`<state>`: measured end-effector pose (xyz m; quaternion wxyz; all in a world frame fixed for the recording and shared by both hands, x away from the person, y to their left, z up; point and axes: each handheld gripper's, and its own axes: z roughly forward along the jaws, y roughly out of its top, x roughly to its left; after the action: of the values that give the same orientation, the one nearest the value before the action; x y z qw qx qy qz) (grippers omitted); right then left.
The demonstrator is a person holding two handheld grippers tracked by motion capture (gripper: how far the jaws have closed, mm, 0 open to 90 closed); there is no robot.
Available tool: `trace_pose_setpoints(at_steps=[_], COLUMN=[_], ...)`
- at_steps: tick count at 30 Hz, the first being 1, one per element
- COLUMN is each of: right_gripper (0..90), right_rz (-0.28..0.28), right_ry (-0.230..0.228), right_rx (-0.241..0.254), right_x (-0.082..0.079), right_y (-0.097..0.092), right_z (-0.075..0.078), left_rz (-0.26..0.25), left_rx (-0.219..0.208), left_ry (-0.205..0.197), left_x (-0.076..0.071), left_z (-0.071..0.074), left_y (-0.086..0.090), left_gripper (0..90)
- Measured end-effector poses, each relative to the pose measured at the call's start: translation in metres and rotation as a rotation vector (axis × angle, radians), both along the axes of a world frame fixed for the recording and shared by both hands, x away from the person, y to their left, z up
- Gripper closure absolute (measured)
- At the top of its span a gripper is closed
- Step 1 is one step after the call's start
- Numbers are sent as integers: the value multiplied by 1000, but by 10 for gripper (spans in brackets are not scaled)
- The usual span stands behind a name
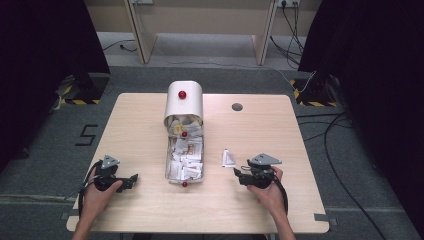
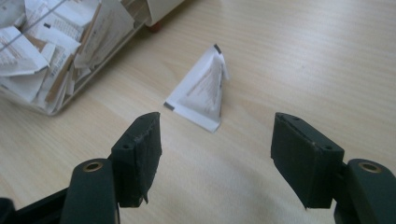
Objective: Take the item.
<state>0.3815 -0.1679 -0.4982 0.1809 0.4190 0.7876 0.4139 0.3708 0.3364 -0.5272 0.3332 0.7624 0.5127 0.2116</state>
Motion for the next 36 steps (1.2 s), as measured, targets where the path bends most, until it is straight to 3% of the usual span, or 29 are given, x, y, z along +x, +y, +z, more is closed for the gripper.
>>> trace_pose_setpoints(at_steps=[16, 22, 24, 29, 36], right_gripper=[323, 206, 164, 166, 166], right_rz=[-31, -27, -10, -16, -27], right_ry=[18, 17, 21, 36, 55], right_rx=[-8, 5, -3, -40, -51], right_x=[-23, -29, -30, -34, -39], right_y=[-24, -22, -21, -21, -26], right_z=[-8, -9, -9, -11, -15], left_rz=[0, 0, 0, 0, 0], left_rx=[0, 0, 0, 0, 0], left_ry=[0, 0, 0, 0, 0], left_x=[0, 0, 0, 0, 0], left_z=[0, 0, 0, 0, 0], left_y=[0, 0, 0, 0, 0], left_gripper=[0, 0, 0, 0, 0])
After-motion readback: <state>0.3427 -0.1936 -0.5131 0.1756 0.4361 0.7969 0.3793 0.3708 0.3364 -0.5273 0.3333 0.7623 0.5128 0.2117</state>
